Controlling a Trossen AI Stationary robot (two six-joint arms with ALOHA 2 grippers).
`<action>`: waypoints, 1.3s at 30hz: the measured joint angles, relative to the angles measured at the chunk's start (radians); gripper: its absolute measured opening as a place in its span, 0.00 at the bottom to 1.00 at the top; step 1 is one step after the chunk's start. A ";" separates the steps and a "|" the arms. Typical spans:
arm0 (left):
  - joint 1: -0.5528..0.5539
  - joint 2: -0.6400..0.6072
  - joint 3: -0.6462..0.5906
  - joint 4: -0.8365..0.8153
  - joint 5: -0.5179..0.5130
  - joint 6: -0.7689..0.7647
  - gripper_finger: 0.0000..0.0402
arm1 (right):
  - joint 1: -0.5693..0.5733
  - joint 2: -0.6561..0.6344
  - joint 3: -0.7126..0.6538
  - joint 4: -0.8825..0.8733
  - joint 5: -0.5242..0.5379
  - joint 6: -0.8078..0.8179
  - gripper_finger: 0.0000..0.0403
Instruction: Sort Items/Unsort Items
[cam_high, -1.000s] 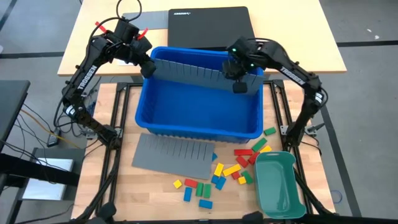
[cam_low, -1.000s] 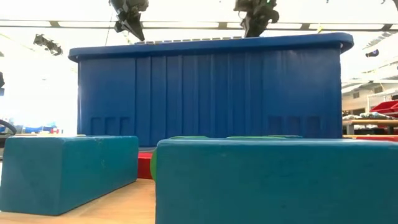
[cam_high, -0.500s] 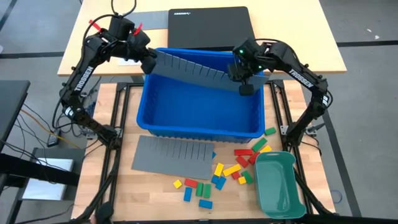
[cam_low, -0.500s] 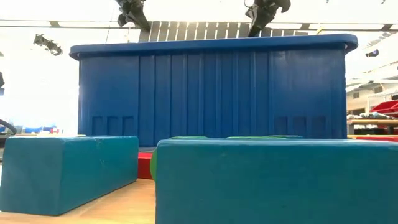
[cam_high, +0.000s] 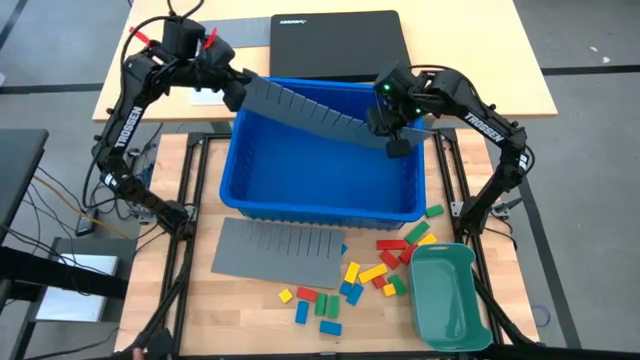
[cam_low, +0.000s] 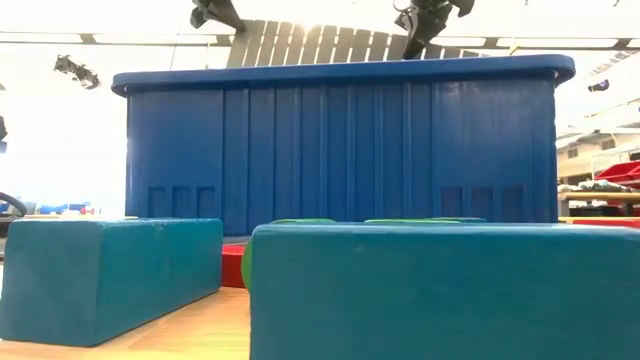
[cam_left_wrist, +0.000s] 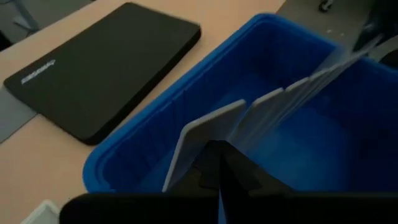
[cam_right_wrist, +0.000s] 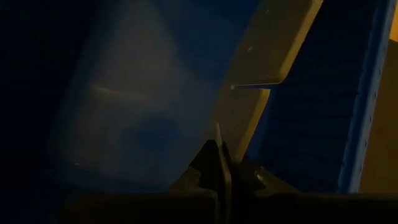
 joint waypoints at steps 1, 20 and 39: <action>0.000 0.000 0.008 -0.001 0.006 0.000 0.02 | -0.003 0.000 0.000 0.000 0.000 0.000 0.00; -0.002 0.006 0.094 -0.159 0.002 0.135 0.31 | -0.008 0.003 -0.001 0.001 -0.007 0.000 0.00; -0.021 0.044 0.093 -0.212 -0.082 0.164 0.14 | -0.008 0.003 -0.002 0.004 -0.005 -0.001 0.00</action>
